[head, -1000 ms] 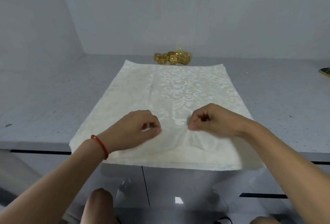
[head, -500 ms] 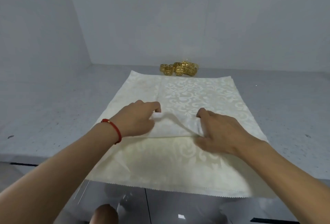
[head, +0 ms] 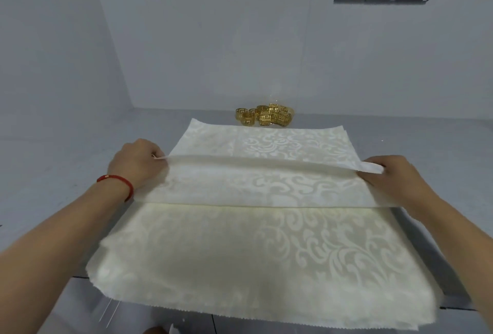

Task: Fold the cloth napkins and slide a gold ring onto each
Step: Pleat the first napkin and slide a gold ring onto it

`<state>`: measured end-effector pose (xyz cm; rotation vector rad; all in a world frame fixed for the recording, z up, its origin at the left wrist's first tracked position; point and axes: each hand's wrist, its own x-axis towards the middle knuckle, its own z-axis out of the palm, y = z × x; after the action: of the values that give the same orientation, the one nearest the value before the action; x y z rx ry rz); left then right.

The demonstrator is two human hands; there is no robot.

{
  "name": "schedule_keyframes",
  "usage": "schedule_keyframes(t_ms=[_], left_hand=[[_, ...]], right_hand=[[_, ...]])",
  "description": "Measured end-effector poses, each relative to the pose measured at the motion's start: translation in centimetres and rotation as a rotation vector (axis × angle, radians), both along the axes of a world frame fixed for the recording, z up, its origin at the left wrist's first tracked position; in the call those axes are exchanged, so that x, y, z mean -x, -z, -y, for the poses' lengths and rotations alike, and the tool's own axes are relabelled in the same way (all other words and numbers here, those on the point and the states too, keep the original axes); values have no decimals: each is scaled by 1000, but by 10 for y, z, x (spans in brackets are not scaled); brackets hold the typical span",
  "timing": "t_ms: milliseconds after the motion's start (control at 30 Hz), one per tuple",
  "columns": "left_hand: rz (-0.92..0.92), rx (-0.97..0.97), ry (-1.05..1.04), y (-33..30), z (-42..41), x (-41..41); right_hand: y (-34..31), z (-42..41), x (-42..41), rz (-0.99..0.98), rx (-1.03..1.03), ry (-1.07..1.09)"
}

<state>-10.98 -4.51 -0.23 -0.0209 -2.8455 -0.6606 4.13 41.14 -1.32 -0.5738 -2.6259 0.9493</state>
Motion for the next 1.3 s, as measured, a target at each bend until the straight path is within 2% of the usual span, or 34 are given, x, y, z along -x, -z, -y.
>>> schedule_keyframes(t_ms=[100,167,233,400,767,933,1033,1100,1133,1167,1200,1233,1300], left_hand=[[22,-557,41,11,5,4],[58,-721,55,15,6,2],[94,-773,82,17,7,-2],[34,-648,136,21,11,-19],[182,-588,214,24,45,-70],[9,-458,175,15,49,-67],[-95,-387,161,7,42,-50],[-127,-397,153,2,31,-41],[-137,-411,149,1,26,-38],[-149,-411,141,0,21,-37],[-160,-405,122,0,17,-36],[-169,-401,105,0,14,-36],[-189,-369,84,2,9,-36]], right_hand=[[7,-1,-2,-111,164,68],[7,2,-7,-134,243,66],[7,3,-12,-130,277,35],[9,4,-32,-46,225,-81],[-8,17,-86,126,271,-303],[-16,27,-110,255,337,-476],[-22,53,-116,413,388,-652],[-25,57,-105,383,586,-677],[-24,52,-93,283,702,-588],[-22,47,-78,147,725,-473],[-17,37,-59,32,593,-330],[-12,26,-43,-13,315,-200],[1,10,-17,122,-125,-132]])
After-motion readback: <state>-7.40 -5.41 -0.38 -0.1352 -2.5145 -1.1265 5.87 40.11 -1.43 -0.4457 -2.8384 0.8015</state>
